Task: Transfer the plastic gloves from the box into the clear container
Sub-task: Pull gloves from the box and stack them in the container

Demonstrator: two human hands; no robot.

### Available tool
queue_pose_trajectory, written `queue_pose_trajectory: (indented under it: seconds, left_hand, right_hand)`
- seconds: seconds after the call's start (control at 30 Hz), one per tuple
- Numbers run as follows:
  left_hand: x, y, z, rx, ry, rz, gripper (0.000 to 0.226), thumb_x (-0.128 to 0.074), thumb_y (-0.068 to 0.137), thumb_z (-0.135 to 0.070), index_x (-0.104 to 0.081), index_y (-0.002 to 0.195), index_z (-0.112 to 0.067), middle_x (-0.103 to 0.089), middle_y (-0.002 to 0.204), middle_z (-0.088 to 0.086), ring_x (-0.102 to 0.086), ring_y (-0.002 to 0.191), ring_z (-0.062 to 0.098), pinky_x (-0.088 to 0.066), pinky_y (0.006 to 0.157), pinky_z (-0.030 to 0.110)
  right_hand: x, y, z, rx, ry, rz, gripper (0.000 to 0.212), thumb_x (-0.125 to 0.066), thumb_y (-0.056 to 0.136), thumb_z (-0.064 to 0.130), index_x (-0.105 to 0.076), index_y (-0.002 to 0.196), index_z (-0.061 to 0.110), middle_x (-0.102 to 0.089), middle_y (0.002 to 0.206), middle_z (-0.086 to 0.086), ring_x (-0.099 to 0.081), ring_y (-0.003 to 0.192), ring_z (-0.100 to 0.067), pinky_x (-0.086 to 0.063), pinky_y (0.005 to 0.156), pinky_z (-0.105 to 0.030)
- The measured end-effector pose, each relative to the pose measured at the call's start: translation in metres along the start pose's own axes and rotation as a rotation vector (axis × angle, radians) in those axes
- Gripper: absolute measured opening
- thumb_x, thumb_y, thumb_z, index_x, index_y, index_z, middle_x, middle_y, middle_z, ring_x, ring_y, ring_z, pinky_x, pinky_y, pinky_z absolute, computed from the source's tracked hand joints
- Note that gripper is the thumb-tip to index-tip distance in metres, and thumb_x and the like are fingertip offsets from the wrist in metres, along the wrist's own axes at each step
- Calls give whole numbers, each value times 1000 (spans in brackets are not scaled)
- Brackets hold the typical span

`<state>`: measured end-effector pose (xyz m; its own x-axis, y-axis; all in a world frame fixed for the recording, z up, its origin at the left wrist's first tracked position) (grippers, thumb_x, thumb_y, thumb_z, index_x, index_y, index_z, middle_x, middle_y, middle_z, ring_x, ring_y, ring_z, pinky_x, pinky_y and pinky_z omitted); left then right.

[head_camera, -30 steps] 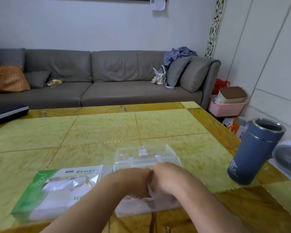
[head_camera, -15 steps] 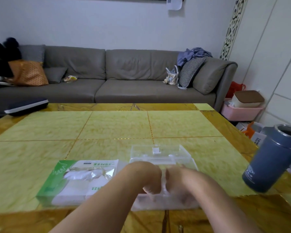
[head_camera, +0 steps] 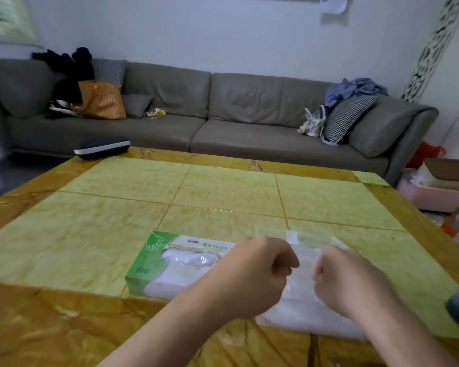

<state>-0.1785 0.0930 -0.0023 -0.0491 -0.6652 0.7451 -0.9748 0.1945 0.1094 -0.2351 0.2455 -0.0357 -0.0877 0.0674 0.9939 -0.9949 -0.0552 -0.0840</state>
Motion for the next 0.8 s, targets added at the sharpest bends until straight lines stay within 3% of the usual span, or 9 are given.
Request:
queue_pose_trajectory:
  seconds: [0.17, 0.3, 0.4, 0.47, 0.57, 0.67, 0.73, 0.8]
  left_hand:
    - [46, -30, 45, 92, -131, -259, 24, -55, 95, -16, -69, 96, -35, -69, 86, -23, -67, 73, 3, -54, 66, 21]
    - [51, -39, 48, 83, -102, -308, 19, -60, 95, -19, -69, 95, -36, -67, 84, -20, -64, 77, -1, -51, 68, 16]
    - [43, -27, 14, -88, -19, -268, 26, -56, 95, -11, -69, 101, -33, -63, 94, -19, -59, 85, 1, -48, 68, 15]
    - [26, -7, -6, -134, 50, -188, 26, -53, 96, -12, -68, 105, -30, -60, 100, -15, -55, 85, 3, -44, 69, 13]
    - [-7, 29, -17, -36, 140, -25, 17, -51, 94, -15, -65, 103, -19, -62, 104, -2, -61, 91, 20, -55, 79, 37]
    - [-31, 48, -10, 121, 266, 145, 18, -54, 95, -20, -61, 108, -9, -64, 109, 8, -63, 89, 29, -57, 76, 41]
    - [-43, 51, -5, 181, 332, 202, 8, -51, 98, -18, -52, 98, -11, -57, 98, 5, -55, 74, 22, -49, 62, 33]
    - [-53, 53, 2, 244, 374, 233, 10, -50, 97, -14, -45, 89, -14, -48, 84, 0, -47, 66, 17, -40, 57, 28]
  right_hand:
    - [11, -5, 19, 9, 152, -19, 32, -50, 84, 14, -73, 84, 35, -70, 96, 11, -68, 86, -17, -61, 78, -36]
    - [-2, 3, 32, 85, 233, -7, 35, -45, 84, 10, -69, 88, 35, -66, 91, 13, -65, 78, -11, -53, 67, -31]
    - [-21, 11, 40, 166, 213, 92, 34, -40, 88, 10, -63, 86, 36, -65, 100, 12, -62, 89, -8, -50, 75, -28]
    - [-28, 8, 47, 232, 183, 170, 36, -41, 94, 6, -54, 74, 34, -61, 87, 12, -58, 78, -3, -41, 65, -16]
    - [-24, 1, 46, 270, 160, 251, 39, -38, 95, -2, -45, 69, 26, -53, 73, 8, -52, 67, -10, -35, 55, -20]
    - [-13, 6, 19, 159, 214, 201, 49, -41, 92, 0, -57, 56, 29, -53, 65, 9, -47, 58, -10, -37, 48, -17]
    - [-11, 10, 2, 82, 228, 163, 41, -44, 93, 5, -74, 74, 26, -69, 79, 4, -63, 68, -14, -55, 60, -27]
    - [-20, 16, -11, -2, 167, 189, 32, -49, 95, 7, -76, 108, 18, -72, 101, -5, -71, 88, -22, -61, 78, -35]
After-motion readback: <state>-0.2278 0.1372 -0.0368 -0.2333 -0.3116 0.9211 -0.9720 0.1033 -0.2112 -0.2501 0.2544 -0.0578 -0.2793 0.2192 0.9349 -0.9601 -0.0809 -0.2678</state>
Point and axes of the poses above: each hand's wrist, its own y-axis towards the middle knuckle, its own x-axis out of the back of the hand, z = x × y, the point moved 10 cm from there along y, towards the middle knuckle
